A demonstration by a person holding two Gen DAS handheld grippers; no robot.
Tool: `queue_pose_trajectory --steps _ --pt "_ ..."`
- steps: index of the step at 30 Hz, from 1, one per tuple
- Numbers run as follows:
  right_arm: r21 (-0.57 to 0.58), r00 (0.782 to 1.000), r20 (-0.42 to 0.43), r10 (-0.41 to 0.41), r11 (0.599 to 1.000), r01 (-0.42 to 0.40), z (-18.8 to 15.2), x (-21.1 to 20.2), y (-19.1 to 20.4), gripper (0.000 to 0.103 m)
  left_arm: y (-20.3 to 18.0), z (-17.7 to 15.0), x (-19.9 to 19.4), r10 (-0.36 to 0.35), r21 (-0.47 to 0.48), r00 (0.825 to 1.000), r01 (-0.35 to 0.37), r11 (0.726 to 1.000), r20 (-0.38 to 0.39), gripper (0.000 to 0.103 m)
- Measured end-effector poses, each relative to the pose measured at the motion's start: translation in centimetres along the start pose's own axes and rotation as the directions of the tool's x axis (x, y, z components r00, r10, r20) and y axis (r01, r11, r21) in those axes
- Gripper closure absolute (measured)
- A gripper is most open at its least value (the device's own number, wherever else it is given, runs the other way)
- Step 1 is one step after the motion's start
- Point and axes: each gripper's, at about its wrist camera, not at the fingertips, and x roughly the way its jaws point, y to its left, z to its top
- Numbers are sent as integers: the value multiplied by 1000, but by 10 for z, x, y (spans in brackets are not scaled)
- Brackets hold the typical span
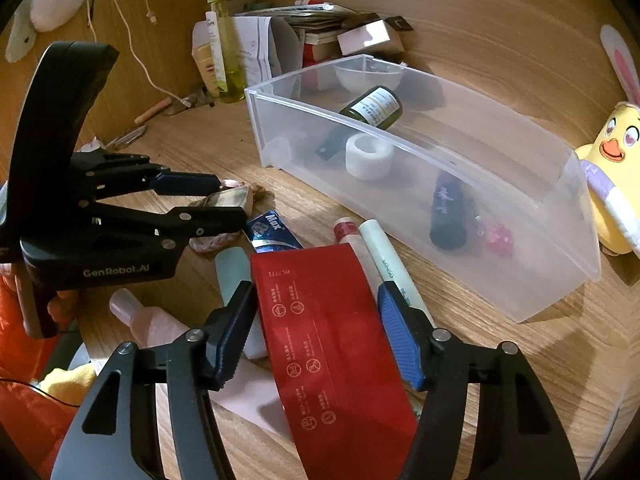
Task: Organize objects
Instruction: 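Move the right tool to the red card and grasp it, then lift the red card with the right tool toward the clear box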
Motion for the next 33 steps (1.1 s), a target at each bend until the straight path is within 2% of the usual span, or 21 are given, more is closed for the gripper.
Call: queue_pose_trajectory --steps 3,6,10,15,33 --pt "18 1000 13 16 1000 -16 0 0 -1 50 -2 1 1 -3 10 1000 3 1000 2 71" --pt "22 1000 26 9 1000 -10 -1 -1 0 51 -4 0 1 2 2 1000 -2 1000 2 72" --pt "23 999 46 -12 1000 11 -4 -5 2 51 -2 0 -2 15 -11 1000 -15 1000 22 74" --pt "41 996 82 -28 999 25 -4 -18 -1 51 4 -4 -9 -2 -48 999 4 999 40 76" --pt "88 983 167 -77 994 63 4 -45 -11 51 -1 4 -48 -6 -67 987 17 998 161 81"
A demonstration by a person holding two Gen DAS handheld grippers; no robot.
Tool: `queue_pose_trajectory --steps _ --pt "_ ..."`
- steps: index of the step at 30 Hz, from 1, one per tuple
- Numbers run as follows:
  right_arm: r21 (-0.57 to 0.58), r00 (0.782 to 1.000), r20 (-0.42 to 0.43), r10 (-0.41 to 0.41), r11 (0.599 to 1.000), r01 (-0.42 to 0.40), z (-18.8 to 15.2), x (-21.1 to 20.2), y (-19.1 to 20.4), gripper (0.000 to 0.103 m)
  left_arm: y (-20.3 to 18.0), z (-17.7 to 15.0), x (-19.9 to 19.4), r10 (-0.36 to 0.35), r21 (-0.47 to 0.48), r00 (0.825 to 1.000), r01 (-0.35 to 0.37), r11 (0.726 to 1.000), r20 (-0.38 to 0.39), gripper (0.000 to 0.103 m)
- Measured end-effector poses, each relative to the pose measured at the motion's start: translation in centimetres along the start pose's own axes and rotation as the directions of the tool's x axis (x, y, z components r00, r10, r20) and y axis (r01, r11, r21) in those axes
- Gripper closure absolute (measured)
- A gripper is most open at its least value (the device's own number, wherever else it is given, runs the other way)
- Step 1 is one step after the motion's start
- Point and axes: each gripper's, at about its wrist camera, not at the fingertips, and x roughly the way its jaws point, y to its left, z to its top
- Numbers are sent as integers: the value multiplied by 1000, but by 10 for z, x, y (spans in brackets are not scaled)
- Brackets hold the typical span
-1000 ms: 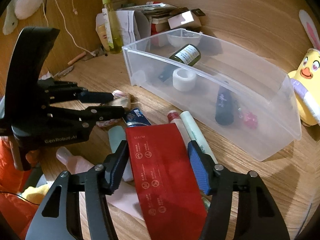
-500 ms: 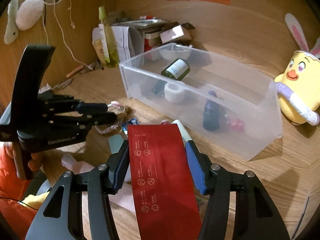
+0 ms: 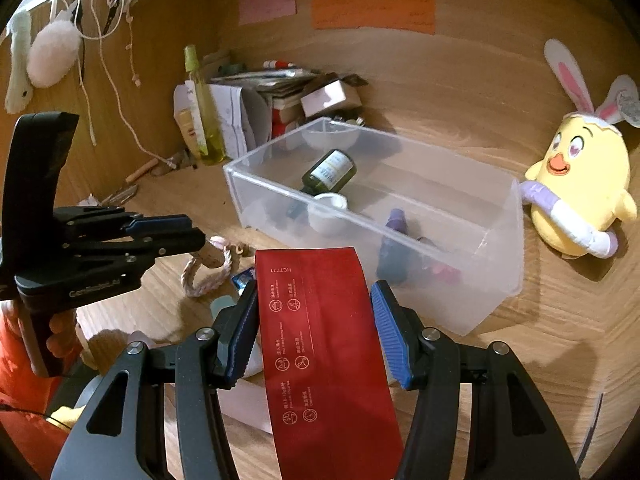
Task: Organize objects
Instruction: 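Lift the red card with the right tool toward the clear box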
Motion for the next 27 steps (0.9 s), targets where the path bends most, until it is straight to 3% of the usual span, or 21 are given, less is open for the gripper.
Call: queue_pose_trajectory --steps 3,4,5,12,15,17,19,27 --pt "8 1000 20 -9 1000 8 4 -5 -4 51 -3 5 -4 -5 0 1000 5 1000 19 86" --pt "10 1000 27 -11 1000 11 5 -7 -5 51 -3 7 -5 -10 0 1000 10 1000 23 95" --pt "13 999 37 -15 1000 15 6 -10 -6 51 -4 8 -6 -14 -3 1000 14 1000 25 97" --pt "29 997 70 -24 999 22 12 -18 -14 51 -4 16 -8 -34 -9 999 34 999 38 97" --pt "37 997 72 -27 999 24 12 -18 -18 51 0 14 -7 -10 -8 1000 11 1000 28 87" --pt "41 997 70 -31 999 29 12 -18 -21 51 4 10 -5 15 -12 1000 -15 1000 14 74" --pt "50 997 69 -30 998 26 11 -18 -25 51 10 5 -3 29 -25 1000 -29 999 2 52" --pt "70 994 93 -59 996 52 19 -22 -39 51 11 -12 14 30 -6 997 -31 1000 -75 50"
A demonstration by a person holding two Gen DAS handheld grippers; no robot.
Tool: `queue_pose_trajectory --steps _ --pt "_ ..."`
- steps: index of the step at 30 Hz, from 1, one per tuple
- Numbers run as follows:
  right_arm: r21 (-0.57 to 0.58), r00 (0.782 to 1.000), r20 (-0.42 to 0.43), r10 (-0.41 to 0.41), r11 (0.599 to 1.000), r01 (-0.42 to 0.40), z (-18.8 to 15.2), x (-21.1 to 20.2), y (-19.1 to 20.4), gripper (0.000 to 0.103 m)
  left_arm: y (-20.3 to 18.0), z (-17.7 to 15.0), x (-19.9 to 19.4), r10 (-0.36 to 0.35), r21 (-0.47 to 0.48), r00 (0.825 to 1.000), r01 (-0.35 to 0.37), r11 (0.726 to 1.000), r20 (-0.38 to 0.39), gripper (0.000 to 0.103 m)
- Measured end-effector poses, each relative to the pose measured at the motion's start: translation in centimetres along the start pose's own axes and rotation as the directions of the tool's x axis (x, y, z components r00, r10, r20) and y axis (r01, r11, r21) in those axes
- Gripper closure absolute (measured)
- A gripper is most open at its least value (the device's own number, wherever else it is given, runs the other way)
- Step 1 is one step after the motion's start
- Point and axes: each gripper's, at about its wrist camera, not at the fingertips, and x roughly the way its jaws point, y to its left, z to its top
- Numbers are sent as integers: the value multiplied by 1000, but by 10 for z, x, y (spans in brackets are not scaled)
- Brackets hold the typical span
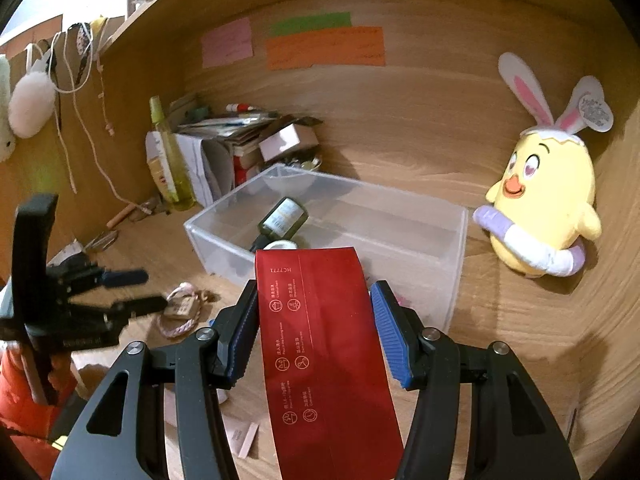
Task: Organize objects
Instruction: 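Lift the red card with the right tool toward the clear box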
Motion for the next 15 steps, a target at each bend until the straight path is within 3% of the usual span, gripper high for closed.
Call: queue_pose_trajectory --steps 9,15 --pt "11 1000 14 -27 1000 27 8 1 -9 51 -4 2 26 -47 19 997 48 999 -64 50" --pt "-1 999 31 -32 999 32 18 3 -10 51 -3 5 36 -22 48 996 26 999 -89 51"
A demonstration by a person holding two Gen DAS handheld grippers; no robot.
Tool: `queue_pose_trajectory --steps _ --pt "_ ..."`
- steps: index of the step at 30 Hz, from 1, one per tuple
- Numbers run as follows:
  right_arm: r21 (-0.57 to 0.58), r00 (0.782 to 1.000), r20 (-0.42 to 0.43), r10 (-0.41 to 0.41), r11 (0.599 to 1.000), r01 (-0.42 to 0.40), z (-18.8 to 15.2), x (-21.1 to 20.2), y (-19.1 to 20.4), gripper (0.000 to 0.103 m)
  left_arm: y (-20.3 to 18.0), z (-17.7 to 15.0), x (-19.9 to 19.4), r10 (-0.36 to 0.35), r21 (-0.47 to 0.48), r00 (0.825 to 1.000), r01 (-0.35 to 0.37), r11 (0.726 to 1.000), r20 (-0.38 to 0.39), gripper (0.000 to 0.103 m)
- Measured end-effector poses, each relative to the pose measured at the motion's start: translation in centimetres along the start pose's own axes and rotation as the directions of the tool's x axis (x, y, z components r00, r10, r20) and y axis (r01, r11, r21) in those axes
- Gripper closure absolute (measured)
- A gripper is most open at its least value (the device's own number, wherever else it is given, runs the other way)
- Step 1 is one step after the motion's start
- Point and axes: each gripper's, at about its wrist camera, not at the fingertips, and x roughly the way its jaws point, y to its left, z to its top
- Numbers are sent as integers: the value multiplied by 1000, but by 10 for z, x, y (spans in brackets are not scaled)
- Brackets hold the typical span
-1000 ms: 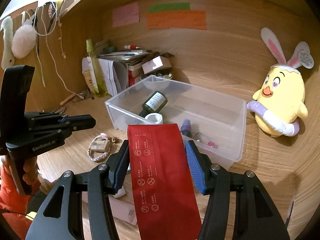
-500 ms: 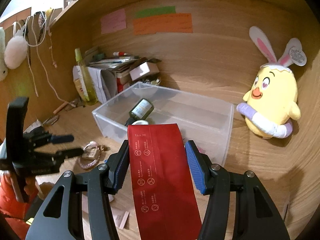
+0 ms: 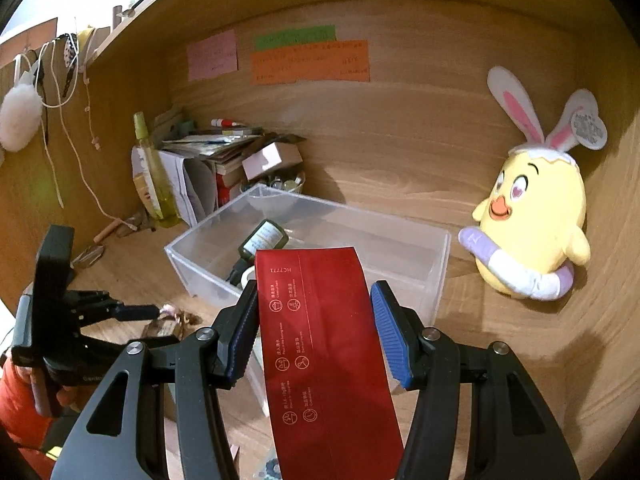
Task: Organize objects
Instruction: 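Lift the red card with the right tool toward the clear box, then drop the red card into the box with the right tool while the left tool grasps the eraser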
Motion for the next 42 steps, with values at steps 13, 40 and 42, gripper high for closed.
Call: queue_pose_trajectory --steps 13,40,42 --pt "-51 1000 13 -25 998 26 26 18 0 51 4 -1 3 35 5 999 -35 999 0 63" --pt "-22 990 -122 -69 998 67 34 89 -26 52 -1 42 -65 -16 -25 975 22 999 223 76" --pt "-25 988 -138 -75 997 73 30 94 -26 52 -2 49 -67 -26 -25 970 34 999 242 76"
